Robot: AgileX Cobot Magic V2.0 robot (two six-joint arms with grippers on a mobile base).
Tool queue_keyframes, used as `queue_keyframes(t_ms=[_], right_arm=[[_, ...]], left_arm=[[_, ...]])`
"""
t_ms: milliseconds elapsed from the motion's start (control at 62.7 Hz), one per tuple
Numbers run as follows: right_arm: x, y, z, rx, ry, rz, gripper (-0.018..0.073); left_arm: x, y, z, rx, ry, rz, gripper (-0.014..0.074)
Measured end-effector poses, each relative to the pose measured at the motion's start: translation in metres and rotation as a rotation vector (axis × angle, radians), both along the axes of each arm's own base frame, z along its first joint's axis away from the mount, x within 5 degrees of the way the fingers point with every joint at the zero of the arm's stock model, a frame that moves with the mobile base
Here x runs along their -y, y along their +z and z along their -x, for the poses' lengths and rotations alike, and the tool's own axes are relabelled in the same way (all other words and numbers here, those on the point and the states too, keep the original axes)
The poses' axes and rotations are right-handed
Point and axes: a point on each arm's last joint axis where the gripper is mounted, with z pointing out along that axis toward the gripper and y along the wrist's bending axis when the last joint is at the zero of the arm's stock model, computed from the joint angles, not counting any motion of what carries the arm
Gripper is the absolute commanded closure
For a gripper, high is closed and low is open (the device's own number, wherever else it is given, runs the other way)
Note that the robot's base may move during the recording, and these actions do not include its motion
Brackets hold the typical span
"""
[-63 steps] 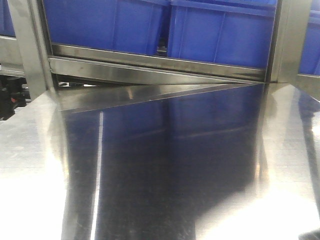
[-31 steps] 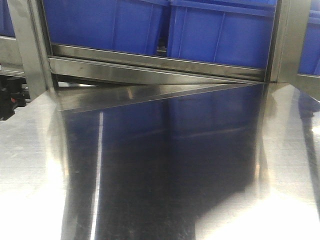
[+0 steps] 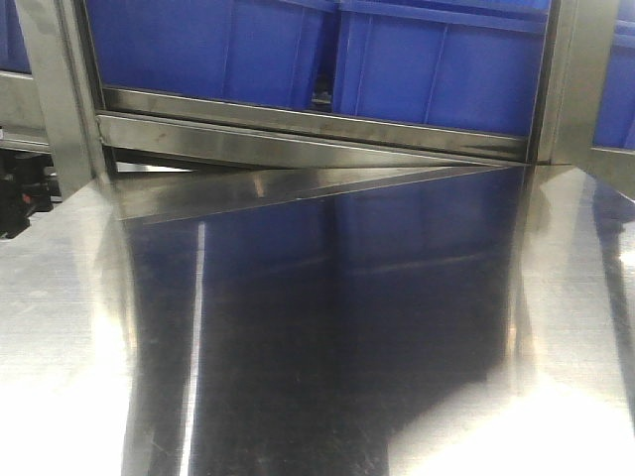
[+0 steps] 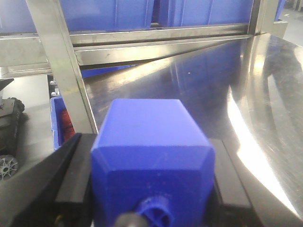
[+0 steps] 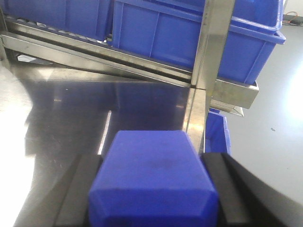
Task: Pick and sort blue part to right shelf
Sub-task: 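Lift the blue part with the right gripper off the table, then drive the base to the blue bin shelf holding both parts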
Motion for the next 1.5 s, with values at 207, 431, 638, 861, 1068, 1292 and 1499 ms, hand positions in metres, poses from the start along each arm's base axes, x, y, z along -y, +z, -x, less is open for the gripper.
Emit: queue_keyframes(t_ms=[207, 431, 638, 861, 1068, 1292, 1499], right_arm=[[0.0001, -0.0011, 0.0002, -0.012, -0.001, 0.002, 0.0262], [0.0002, -0.0014, 0.0002, -0.015, -0.001, 0.003, 0.0262], [0.0002, -0.0015, 0.0003, -0.017, -0.001, 0.003, 0.0262], [0.0002, -0.0015, 0.0003, -0.017, -0.001, 0.003, 0.0262], [0.0002, -0.0015, 0.0003, -0.017, -0.001, 0.003, 0.0262], [0.0002, -0.0015, 0.0004, -0.016, -0.001, 0.003, 0.0262], [0.0004, -0.0017, 0.0004, -0.018, -0.001, 0.005, 0.0262]], left_arm=[[0.0, 0.0, 0.0, 0.0, 0.0, 0.0, 0.0302], [0.0, 0.0, 0.0, 0.0, 0.0, 0.0, 0.0302], [0.0001, 0.0, 0.0, -0.001, -0.001, 0.001, 0.0302], [0.0001, 0.0, 0.0, -0.001, -0.001, 0.001, 0.0302], [0.0001, 0.0, 0.0, -0.001, -0.001, 0.001, 0.0302], [0.0001, -0.0001, 0.0001, -0.002, -0.001, 0.001, 0.0302], [0.0002, -0.0006, -0.0002, -0.004, -0.001, 0.0, 0.0302]])
